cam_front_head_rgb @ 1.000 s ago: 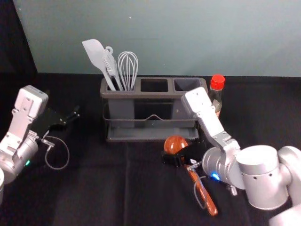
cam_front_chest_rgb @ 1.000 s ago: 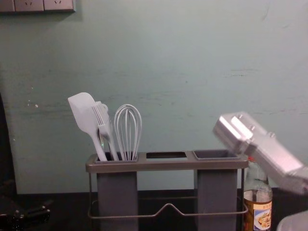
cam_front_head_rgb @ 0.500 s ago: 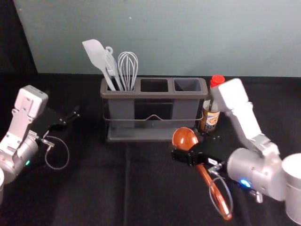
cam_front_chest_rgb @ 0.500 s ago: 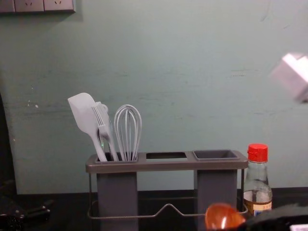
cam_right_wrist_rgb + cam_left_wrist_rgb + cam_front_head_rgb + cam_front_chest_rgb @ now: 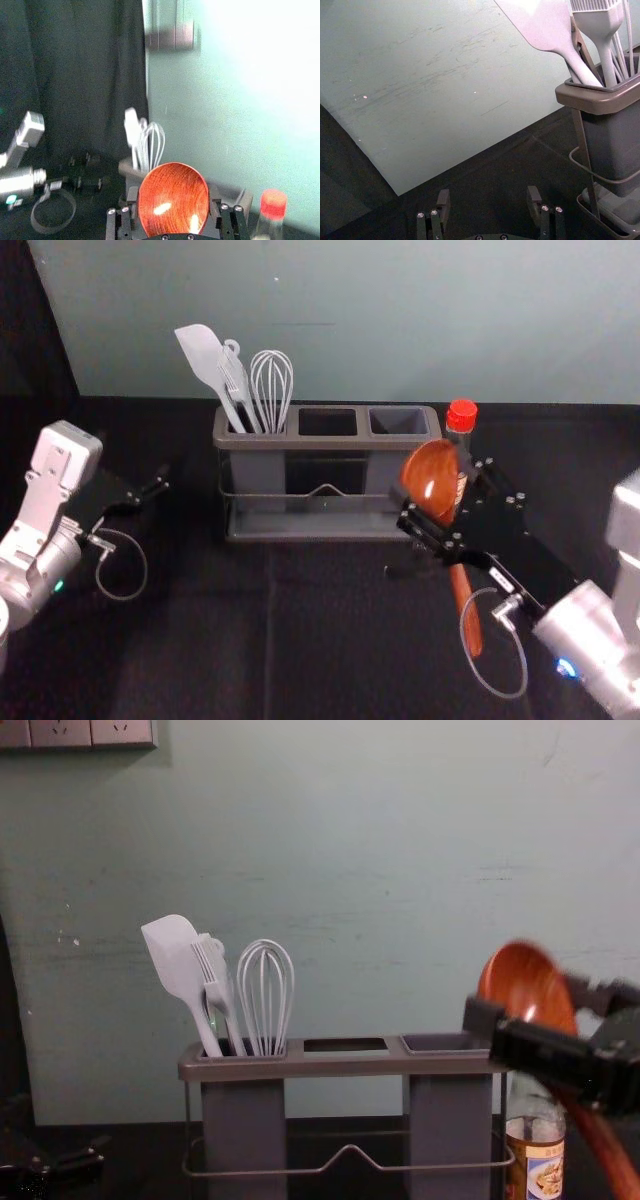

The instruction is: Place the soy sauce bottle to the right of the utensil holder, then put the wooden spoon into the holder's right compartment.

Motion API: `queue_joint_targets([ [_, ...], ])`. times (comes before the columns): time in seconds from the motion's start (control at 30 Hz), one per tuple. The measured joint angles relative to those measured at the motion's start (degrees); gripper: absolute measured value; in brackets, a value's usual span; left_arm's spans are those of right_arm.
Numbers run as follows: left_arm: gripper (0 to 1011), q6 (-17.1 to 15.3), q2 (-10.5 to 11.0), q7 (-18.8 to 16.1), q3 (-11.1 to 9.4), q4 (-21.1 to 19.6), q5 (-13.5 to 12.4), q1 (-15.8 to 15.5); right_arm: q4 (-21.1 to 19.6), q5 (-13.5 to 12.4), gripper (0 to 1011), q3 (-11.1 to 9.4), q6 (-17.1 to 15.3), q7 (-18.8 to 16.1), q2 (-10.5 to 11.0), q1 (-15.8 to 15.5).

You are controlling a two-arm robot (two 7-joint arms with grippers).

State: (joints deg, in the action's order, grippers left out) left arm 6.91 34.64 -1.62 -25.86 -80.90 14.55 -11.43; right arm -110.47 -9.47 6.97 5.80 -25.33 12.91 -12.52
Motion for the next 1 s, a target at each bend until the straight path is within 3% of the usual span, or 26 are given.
queue_joint_targets([
  [0.03, 1005, 0.0, 0.0, 0.0, 0.0, 0.0, 0.0, 0.0, 1.0, -0.2, 838, 0.0, 4.4, -0.2, -0.2, -0.2],
  [0.17, 1005, 0.0, 0.0, 0.0, 0.0, 0.0, 0.0, 0.0, 2.9, -0.6, 839, 0.0, 12.5, -0.4, -0.7, -0.5],
  [0.2, 1005, 0.0, 0.0, 0.0, 0.0, 0.0, 0.0, 0.0, 3.8, -0.6, 839, 0.1, 16.0, -0.3, -1.0, -0.5],
  [0.33, 1005, 0.0, 0.0, 0.0, 0.0, 0.0, 0.0, 0.0, 5.6, -0.4, 838, 0.4, 21.7, 0.0, -1.5, -0.5],
  [0.5, 1005, 0.0, 0.0, 0.0, 0.0, 0.0, 0.0, 0.0, 6.4, 0.0, 838, 0.8, 24.0, 1.0, -1.5, -0.5],
  [1.0, 1005, 0.0, 0.0, 0.0, 0.0, 0.0, 0.0, 0.0, 6.4, 0.1, 838, 0.8, 24.1, 1.3, -1.5, -0.7],
])
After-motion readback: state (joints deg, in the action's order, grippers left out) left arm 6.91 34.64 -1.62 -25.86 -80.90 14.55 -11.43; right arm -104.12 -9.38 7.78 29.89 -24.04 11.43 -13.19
